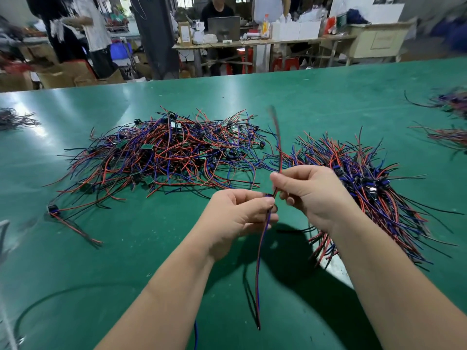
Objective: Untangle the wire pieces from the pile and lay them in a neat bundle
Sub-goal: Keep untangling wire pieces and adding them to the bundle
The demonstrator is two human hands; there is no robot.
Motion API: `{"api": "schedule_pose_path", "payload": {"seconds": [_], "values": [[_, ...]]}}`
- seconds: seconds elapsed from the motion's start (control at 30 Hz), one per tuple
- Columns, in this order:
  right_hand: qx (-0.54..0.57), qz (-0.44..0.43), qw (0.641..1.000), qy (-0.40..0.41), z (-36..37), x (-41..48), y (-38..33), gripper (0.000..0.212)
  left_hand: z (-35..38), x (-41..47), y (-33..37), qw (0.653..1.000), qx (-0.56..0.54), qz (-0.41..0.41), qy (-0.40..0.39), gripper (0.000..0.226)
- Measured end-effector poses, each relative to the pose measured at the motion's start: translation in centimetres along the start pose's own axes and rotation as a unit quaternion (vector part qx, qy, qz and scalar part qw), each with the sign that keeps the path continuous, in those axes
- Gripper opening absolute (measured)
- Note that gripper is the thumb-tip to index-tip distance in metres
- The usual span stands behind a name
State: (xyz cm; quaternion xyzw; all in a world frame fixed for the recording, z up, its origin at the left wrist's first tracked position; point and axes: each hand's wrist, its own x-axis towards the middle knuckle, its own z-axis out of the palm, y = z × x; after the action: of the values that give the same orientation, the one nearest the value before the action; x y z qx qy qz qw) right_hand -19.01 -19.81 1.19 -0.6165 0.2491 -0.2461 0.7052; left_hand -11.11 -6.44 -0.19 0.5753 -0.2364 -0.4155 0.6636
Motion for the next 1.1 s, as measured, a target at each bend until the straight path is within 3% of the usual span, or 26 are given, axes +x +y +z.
{"api": "schedule_pose_path", "payload": {"seconds": [0.2,0.37,0.5,0.6,0.7,0.77,0.87,0.93,1.03,1.1], "values": [[0.167,0.002,0.977,0.130,-3.3,0.7,-1.9,0.010,-0.2,-1.1,0.5,0.986,0.054,-0.064,-0.146,0.013],[0.210,0.014,0.965,0.157,-3.2,0.9,-1.4,0.015,-0.9,-1.3,0.8,0.976,0.074,-0.084,-0.186,0.010],[0.244,0.086,0.959,0.119,-2.4,1.3,-1.1,0.030,-1.0,-1.4,1.5,0.982,0.009,-0.049,-0.184,0.016],[0.107,0.081,0.991,0.006,-1.3,0.6,-0.5,0.002,-0.8,-1.1,2.0,0.980,-0.143,-0.022,-0.135,0.015],[0.009,0.029,0.989,-0.141,-0.6,-0.2,0.0,0.030,-0.9,-1.1,2.4,0.966,-0.232,-0.021,-0.116,0.043],[0.030,-0.012,0.984,-0.177,-0.2,-0.4,0.2,0.033,-1.0,-0.9,2.3,0.967,-0.239,-0.007,-0.084,0.036],[0.116,-0.046,0.981,-0.147,0.4,-0.5,0.0,0.021,-0.3,-0.6,1.8,0.983,-0.184,0.007,-0.016,0.025],[0.144,-0.046,0.982,-0.115,0.6,-0.5,0.1,0.011,0.1,-0.4,1.3,0.988,-0.150,0.021,0.017,0.034],[0.168,-0.026,0.981,-0.094,0.8,-0.5,-0.1,0.010,0.3,-0.3,0.4,0.994,-0.090,0.063,-0.002,0.041],[0.209,-0.020,0.973,-0.092,0.8,-0.5,-0.4,0.014,0.2,-0.4,0.2,0.994,-0.025,0.091,-0.048,0.028]]}}
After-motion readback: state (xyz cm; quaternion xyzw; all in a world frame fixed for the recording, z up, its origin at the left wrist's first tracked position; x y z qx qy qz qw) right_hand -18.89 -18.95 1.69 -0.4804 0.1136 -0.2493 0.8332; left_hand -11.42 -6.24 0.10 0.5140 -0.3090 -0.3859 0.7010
